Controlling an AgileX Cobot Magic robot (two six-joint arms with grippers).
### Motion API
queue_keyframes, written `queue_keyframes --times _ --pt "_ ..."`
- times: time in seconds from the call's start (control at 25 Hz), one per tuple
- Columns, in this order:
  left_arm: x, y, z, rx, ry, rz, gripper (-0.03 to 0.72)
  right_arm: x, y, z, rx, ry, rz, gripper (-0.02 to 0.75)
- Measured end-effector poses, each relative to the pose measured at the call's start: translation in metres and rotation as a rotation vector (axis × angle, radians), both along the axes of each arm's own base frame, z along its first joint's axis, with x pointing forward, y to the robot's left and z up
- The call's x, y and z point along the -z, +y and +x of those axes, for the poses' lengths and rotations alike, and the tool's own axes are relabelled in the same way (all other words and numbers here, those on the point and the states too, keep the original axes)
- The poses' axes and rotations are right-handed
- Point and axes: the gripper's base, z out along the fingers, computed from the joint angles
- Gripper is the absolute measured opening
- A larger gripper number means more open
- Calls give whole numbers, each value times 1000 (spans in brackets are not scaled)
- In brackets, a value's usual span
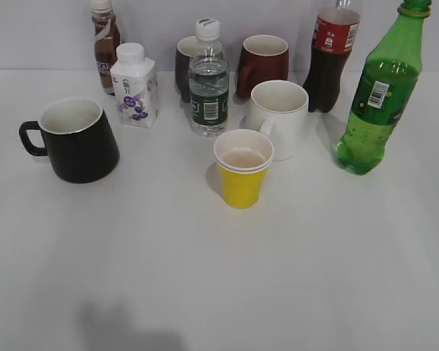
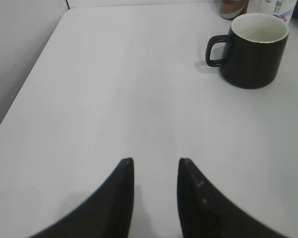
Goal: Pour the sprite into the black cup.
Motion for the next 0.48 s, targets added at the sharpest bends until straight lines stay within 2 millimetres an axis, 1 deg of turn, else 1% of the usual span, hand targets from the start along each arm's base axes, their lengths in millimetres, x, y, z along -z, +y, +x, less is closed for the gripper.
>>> queue_keyframes --times 0.48 --pt "0 0 0 0 0 0 238 0 0 0 0 0 0 574"
